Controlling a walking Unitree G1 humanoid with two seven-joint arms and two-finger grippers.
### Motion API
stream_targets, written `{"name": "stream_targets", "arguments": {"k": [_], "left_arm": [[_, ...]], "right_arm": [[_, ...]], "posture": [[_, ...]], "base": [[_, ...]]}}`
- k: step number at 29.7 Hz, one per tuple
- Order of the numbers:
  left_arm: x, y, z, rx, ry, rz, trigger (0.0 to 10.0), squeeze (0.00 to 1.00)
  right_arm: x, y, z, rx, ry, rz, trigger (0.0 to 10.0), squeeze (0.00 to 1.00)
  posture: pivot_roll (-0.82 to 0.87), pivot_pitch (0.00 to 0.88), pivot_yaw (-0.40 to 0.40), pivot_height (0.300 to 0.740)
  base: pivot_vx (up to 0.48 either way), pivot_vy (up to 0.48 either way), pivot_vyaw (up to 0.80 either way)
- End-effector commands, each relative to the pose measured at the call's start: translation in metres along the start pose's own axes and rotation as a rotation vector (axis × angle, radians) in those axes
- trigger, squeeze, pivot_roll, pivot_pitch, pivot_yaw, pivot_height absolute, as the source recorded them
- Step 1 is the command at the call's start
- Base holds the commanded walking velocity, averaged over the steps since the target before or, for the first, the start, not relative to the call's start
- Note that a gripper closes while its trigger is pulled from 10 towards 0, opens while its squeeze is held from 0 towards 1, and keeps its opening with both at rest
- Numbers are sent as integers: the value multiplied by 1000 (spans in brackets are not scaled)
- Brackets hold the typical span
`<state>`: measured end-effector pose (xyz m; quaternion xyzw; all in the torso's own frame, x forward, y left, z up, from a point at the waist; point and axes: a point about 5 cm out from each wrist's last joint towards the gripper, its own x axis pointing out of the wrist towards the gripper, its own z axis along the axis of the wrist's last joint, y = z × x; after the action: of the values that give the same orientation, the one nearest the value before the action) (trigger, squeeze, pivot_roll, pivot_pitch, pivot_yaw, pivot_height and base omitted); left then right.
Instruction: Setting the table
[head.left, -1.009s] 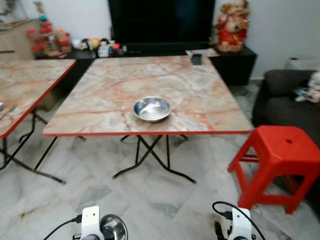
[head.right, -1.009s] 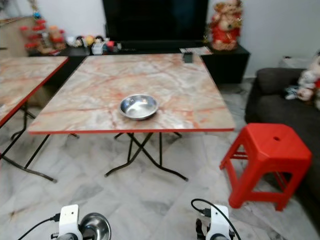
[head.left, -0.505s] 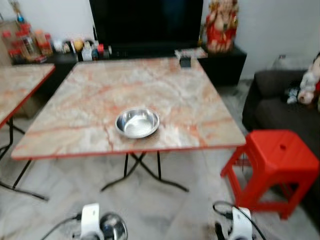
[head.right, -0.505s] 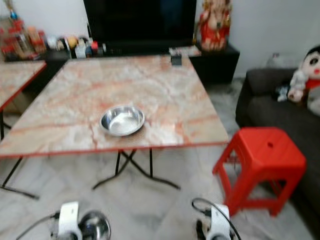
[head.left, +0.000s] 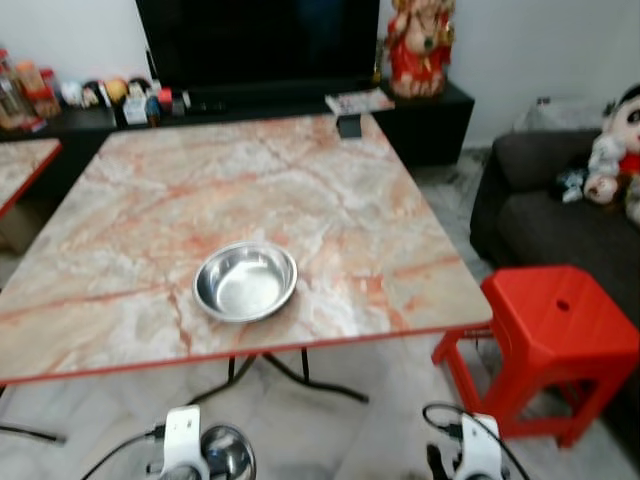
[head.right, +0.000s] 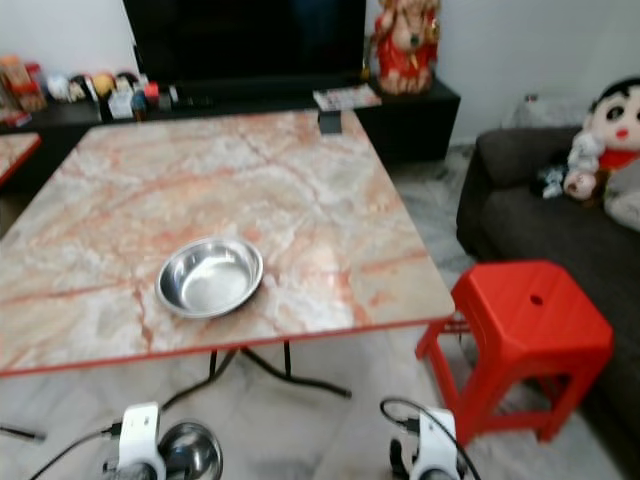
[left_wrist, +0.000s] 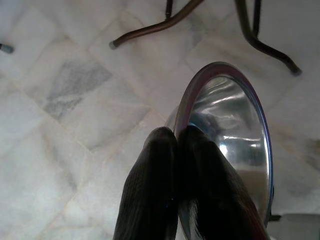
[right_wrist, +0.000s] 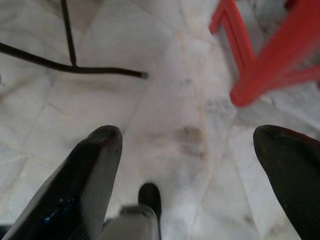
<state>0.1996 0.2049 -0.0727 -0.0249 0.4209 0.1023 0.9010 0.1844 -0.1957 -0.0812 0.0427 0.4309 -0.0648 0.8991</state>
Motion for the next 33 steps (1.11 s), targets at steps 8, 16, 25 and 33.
{"name": "stream_targets", "arguments": {"k": [8, 16, 25, 33], "left_arm": [[0, 6, 0, 35, 8, 12, 10000, 0], [0, 4, -1, 42, 8, 8, 10000, 0], [0, 3, 1, 34, 5, 10, 10000, 0], [0, 2, 0, 19, 4, 16, 10000, 0]], "right_arm": [[0, 7, -3, -22, 5, 23, 10000, 0], [0, 6, -3, -6, 5, 18, 10000, 0], [0, 4, -2, -25, 4, 11, 10000, 0], [0, 1, -1, -19, 3, 9, 10000, 0]], "posture": [[-62, 0, -8, 740], [-64, 0, -9, 740], [-68, 0, -14, 740], [-59, 0, -32, 740]], "base": [[0, -33, 0], [0, -285, 193], [0, -296, 0], [0, -297, 0]]}}
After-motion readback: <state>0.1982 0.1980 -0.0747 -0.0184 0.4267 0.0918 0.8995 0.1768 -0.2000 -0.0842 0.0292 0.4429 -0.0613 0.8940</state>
